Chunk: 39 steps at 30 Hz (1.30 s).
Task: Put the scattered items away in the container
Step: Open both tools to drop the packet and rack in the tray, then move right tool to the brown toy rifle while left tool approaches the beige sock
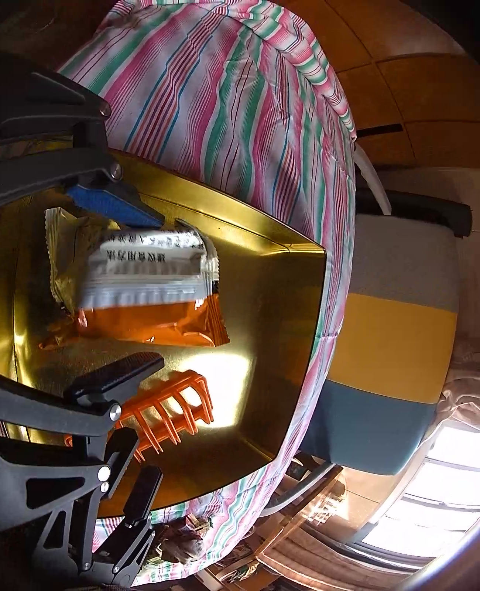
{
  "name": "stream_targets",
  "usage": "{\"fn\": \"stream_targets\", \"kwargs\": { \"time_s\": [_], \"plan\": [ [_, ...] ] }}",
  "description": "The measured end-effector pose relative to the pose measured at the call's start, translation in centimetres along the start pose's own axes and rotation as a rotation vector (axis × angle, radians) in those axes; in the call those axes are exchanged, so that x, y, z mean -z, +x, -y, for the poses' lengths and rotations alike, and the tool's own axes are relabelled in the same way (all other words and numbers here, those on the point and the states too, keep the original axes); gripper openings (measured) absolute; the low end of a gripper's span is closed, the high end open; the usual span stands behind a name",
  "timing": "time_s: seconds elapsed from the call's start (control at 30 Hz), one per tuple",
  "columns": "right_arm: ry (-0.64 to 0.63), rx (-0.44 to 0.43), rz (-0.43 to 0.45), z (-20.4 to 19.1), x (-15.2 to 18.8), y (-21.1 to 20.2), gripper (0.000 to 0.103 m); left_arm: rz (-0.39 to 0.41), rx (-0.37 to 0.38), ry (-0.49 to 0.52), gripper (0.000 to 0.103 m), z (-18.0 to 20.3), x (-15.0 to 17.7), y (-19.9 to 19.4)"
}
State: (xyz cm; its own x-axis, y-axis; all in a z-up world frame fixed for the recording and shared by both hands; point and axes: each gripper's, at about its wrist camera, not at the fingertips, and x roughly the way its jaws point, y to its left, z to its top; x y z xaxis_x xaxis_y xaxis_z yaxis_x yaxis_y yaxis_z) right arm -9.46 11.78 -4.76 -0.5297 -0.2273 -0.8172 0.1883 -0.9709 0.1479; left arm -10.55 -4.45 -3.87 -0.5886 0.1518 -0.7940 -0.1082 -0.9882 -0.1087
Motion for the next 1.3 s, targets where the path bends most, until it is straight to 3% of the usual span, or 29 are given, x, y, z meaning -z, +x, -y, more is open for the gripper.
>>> {"fn": "stream_targets", "kwargs": {
  "time_s": [0.27, 0.63, 0.9, 1.07, 1.3],
  "plan": [
    [0.012, 0.005, 0.071, 0.3, 0.6, -3.2, 0.061, 0.065, 0.028, 0.008, 0.07, 1.5, 0.1, -3.2],
    [0.103, 0.08, 0.136, 5.1, 3.5, -7.8, 0.066, 0.096, 0.152, 0.108, 0.071, 8.6, 1.1, -5.9],
    [0.239, 0.19, 0.178, 12.3, 7.1, -11.5, 0.073, 0.051, 0.275, 0.225, 0.071, 15.4, 2.8, -6.3],
    [0.366, 0.255, 0.183, 18.8, 10.1, -13.5, 0.074, 0.008, 0.318, 0.315, 0.072, 19.3, 4.3, -5.9],
    [0.484, 0.279, 0.206, 26.0, 13.2, -15.9, 0.076, -0.054, 0.356, 0.406, 0.072, 23.6, 6.2, -4.9]
  ]
}}
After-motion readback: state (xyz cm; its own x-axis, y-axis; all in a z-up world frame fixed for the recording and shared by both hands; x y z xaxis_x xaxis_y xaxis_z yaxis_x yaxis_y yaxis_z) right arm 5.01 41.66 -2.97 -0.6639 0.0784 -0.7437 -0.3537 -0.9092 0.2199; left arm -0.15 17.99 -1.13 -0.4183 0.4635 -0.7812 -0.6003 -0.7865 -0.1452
